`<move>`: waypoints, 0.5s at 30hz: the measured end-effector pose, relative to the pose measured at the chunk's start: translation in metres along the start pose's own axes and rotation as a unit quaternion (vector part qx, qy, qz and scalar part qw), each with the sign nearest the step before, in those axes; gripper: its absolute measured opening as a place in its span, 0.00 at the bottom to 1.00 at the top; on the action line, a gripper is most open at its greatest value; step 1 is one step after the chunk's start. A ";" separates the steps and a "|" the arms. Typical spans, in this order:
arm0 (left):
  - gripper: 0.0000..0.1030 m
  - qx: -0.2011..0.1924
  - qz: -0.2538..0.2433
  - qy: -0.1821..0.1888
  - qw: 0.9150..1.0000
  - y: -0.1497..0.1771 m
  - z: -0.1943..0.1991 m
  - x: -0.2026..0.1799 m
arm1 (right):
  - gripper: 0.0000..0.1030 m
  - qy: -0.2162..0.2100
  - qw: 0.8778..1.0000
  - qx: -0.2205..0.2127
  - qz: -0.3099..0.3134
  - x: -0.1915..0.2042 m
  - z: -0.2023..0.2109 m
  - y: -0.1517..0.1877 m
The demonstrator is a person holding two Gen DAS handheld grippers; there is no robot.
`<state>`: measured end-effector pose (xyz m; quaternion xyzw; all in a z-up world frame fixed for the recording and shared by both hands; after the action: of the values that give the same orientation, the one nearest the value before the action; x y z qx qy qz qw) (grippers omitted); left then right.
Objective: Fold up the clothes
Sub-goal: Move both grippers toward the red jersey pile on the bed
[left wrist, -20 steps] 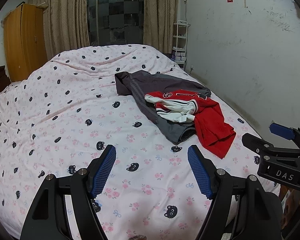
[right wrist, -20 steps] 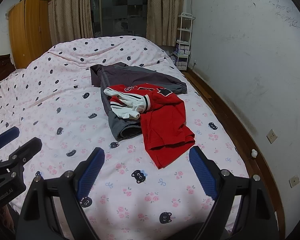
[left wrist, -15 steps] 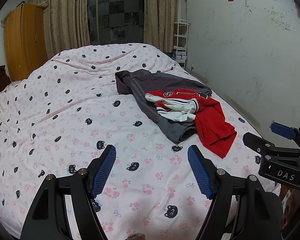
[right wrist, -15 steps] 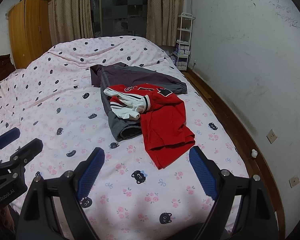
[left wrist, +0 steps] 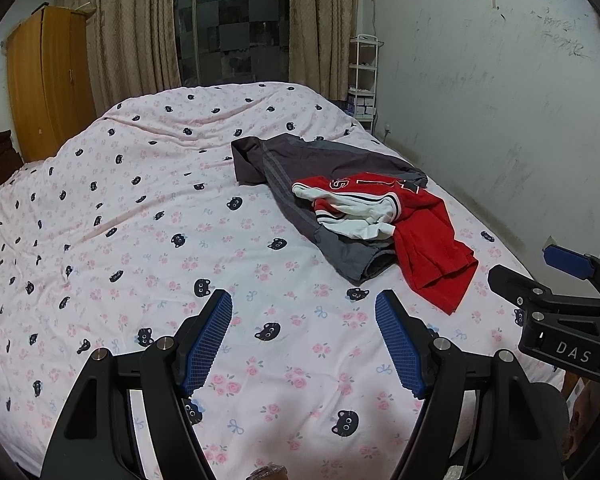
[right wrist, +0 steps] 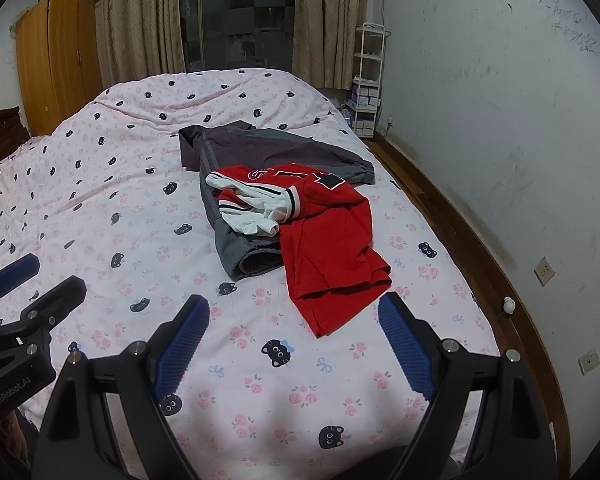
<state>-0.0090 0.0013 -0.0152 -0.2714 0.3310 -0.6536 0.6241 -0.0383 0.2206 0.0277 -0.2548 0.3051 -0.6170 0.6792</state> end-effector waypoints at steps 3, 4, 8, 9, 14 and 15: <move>0.68 0.003 0.000 -0.001 1.000 -0.001 -0.003 0.000 | 0.86 0.000 1.000 0.001 0.000 0.001 0.000 0.000; 0.68 0.003 0.000 0.000 1.000 -0.001 -0.004 0.000 | 0.86 0.000 1.000 0.001 0.000 0.001 -0.001 0.000; 0.68 0.006 0.000 0.000 1.000 -0.001 -0.006 0.000 | 0.86 -0.001 1.000 0.004 0.000 0.001 -0.003 -0.001; 0.68 0.007 0.000 0.000 1.000 -0.001 -0.007 0.000 | 0.86 -0.001 1.000 0.005 0.000 0.001 -0.005 -0.001; 0.68 0.010 0.000 0.002 1.000 -0.001 -0.010 0.000 | 0.86 0.001 1.000 0.008 0.004 0.004 -0.013 0.000; 0.68 0.010 0.000 0.002 1.000 -0.001 -0.011 0.000 | 0.86 0.001 1.000 0.008 0.005 0.004 -0.015 0.000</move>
<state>-0.0187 0.0020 -0.0214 -0.2637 0.3256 -0.6574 0.6263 -0.0494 0.2170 0.0172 -0.2473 0.3025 -0.6163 0.6838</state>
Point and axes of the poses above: each gripper's, at about its wrist camera, not at the fingertips, and z roughly against the way its jaws point, x to its left, y to its underside, the point moved 1 cm from there along -z, roughly the way its jaws point, and after that the axes turned 6 degrees about y, right-handed, at the moved point
